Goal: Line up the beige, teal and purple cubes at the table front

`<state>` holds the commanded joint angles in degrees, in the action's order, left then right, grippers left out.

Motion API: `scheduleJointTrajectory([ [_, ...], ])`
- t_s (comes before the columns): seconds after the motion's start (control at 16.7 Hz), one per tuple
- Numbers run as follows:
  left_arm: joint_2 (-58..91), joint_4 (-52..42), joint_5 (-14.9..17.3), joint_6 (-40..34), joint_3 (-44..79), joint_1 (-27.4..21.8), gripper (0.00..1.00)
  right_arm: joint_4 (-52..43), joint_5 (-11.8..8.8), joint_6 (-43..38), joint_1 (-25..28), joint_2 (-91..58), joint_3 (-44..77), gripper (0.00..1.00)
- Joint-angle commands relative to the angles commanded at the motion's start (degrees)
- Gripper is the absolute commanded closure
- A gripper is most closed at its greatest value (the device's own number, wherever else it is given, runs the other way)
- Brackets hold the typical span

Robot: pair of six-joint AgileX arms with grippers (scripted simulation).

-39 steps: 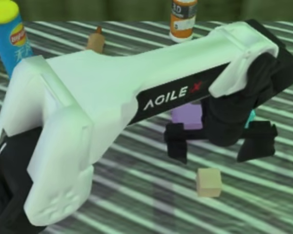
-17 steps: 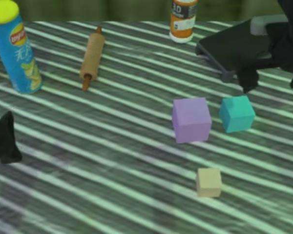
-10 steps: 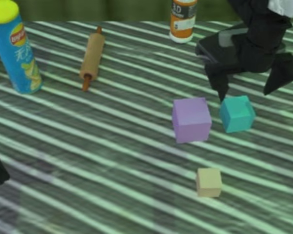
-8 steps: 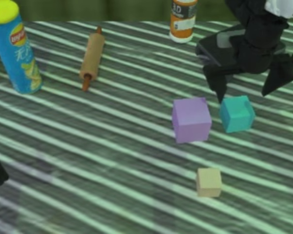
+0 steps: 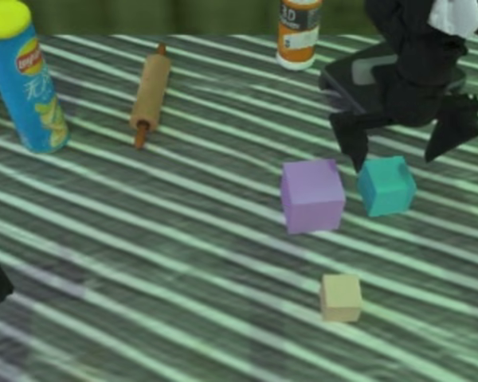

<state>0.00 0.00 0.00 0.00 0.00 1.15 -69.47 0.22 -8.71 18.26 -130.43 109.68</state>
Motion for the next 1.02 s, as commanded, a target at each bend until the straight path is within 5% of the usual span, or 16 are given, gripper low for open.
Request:
scheduleJointTrajectory([
  [0.36,0.00,0.00,0.00,0.00,0.00,0.00,0.00,13.59,0.04,-0.23,0.19,-3.86,-9.14,0.00],
  [0.66,0.00,0.00,0.00,0.00,0.00,0.00,0.00,14.98,0.05,-0.27,0.23,-4.46,-10.29,0.00],
  [1.02,0.00,0.00,0.00,0.00,0.00,0.00,0.00,14.98,0.05,-0.27,0.23,-4.46,-10.29,0.45],
])
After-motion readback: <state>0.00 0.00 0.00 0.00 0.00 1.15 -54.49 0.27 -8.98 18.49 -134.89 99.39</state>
